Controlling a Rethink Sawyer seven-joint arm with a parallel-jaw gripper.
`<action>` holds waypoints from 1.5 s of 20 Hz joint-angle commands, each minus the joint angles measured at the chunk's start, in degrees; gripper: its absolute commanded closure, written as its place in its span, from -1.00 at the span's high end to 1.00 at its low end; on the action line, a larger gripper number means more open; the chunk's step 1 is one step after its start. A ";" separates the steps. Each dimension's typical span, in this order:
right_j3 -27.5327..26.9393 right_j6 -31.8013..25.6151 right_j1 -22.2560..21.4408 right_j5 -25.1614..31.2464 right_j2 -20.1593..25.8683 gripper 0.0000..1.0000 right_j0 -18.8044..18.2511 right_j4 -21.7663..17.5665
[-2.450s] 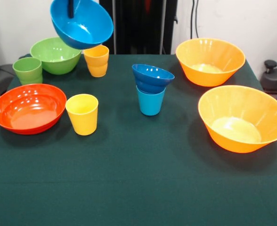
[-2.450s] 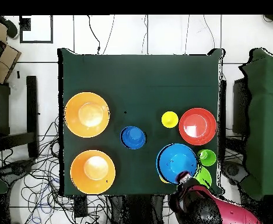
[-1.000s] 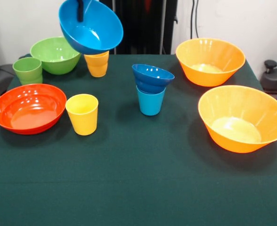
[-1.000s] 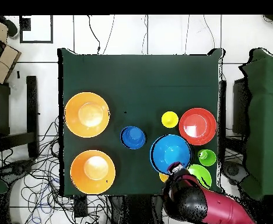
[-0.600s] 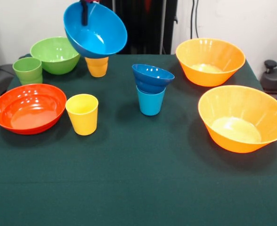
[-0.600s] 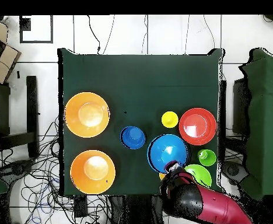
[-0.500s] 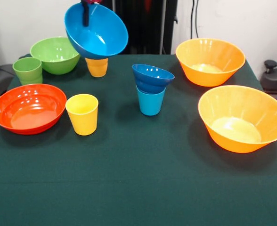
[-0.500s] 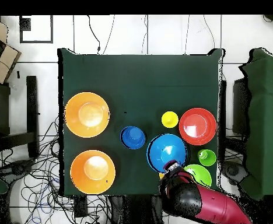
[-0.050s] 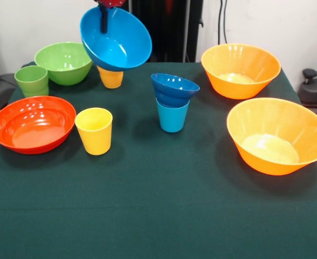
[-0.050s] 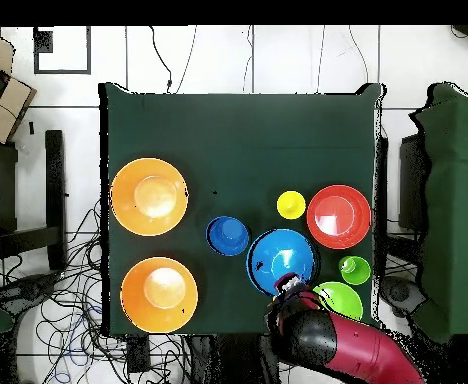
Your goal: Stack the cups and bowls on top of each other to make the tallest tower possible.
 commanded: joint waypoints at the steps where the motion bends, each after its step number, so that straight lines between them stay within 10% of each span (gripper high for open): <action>1: -3.55 9.02 2.96 -3.72 -0.68 -1.00 3.91 3.51; 30: -4.91 7.30 -1.41 -6.48 -6.94 -1.00 11.51 6.18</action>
